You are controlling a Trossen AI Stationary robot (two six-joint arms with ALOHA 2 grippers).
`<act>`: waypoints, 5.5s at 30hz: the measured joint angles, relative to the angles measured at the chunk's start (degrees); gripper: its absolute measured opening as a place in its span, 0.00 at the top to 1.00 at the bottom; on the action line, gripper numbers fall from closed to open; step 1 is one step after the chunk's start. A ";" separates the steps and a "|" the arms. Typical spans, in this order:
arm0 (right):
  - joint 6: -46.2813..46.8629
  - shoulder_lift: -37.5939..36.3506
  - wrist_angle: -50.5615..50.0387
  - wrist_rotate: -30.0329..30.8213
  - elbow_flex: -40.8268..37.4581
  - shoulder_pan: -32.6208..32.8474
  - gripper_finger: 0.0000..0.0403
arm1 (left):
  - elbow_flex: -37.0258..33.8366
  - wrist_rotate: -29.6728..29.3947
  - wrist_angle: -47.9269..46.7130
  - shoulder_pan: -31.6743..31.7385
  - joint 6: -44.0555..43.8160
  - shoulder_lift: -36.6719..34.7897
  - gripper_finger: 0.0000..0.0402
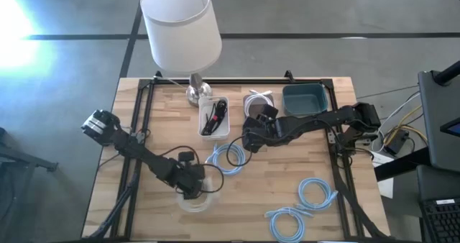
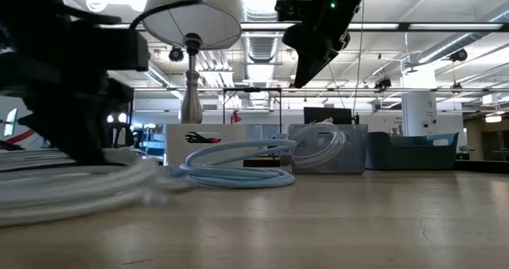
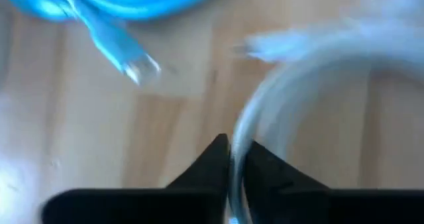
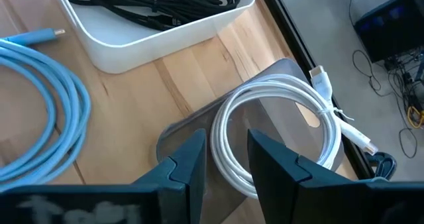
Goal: Pick & Place USB Port
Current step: Put the white HDMI cable into the black bin
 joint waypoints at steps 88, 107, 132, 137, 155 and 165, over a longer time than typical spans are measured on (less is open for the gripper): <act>-16.04 1.60 29.09 -25.04 -3.48 1.22 0.89 | 7.61 -54.31 11.50 1.37 12.92 -0.20 0.89; -11.65 1.47 24.92 -20.18 -3.48 0.44 0.87 | 7.04 -48.34 11.45 3.47 14.25 -0.20 0.71; -2.34 -6.91 9.91 3.20 -3.48 0.94 0.87 | 7.02 -50.27 11.73 3.51 12.52 -0.20 0.65; -2.99 -7.14 9.80 4.49 -3.54 1.88 0.87 | 7.02 -50.25 11.76 3.51 12.53 -0.20 0.65; 8.48 -6.80 2.09 16.77 -4.79 -1.01 0.87 | 7.02 -48.97 11.82 3.51 12.02 -0.20 0.65; 14.78 -6.74 -2.95 1.87 -8.57 -7.35 0.87 | 7.02 -48.45 11.82 3.53 11.73 -0.20 0.65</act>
